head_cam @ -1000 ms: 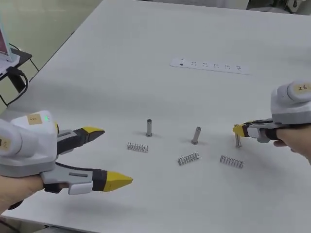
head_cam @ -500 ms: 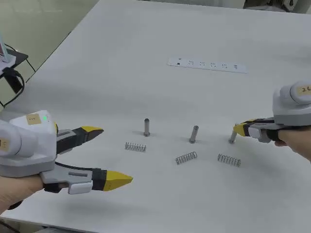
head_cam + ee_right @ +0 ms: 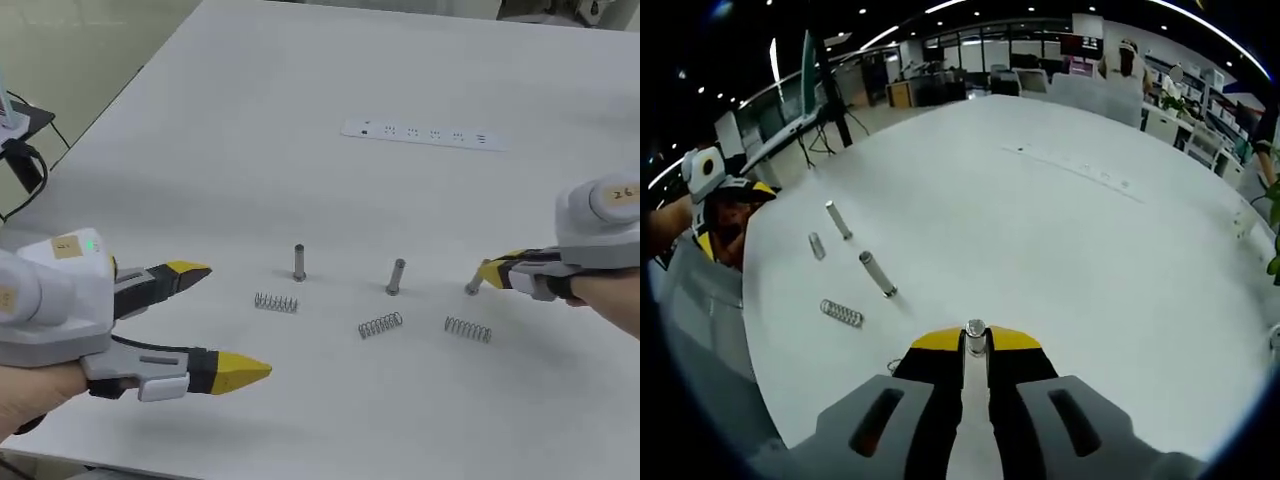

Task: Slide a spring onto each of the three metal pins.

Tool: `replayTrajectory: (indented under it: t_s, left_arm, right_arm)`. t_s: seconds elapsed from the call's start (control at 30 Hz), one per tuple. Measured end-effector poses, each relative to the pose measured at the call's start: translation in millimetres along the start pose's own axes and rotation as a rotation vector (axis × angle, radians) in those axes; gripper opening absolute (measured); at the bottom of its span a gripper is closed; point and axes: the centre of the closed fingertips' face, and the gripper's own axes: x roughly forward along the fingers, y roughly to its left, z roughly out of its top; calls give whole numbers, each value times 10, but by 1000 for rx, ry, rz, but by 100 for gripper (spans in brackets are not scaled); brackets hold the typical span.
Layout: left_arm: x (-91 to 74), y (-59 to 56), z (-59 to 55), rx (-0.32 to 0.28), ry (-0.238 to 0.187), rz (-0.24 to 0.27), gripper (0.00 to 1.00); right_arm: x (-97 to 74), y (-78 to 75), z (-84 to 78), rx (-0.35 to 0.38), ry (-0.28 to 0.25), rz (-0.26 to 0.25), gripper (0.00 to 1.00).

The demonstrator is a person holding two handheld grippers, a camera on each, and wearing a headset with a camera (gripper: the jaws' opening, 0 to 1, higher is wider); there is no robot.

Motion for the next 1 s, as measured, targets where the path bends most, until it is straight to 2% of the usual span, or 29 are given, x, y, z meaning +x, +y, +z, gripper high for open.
replayTrajectory:
  t_s: [0.13, 0.3, 1.0]
  left_arm:
    - [-1, -10, 3, 1, 1, -3, 83]
    - [-18, -1, 8, -2, -2, 1, 84]
    - [4, 15, 10, -8, 9, -3, 85]
  right_arm:
    - [13, 3, 11, 22, 1, 9, 6]
    - [6, 9, -10, 8, 13, 9, 6]
    - [-90, 64, -26, -16, -17, 25, 27]
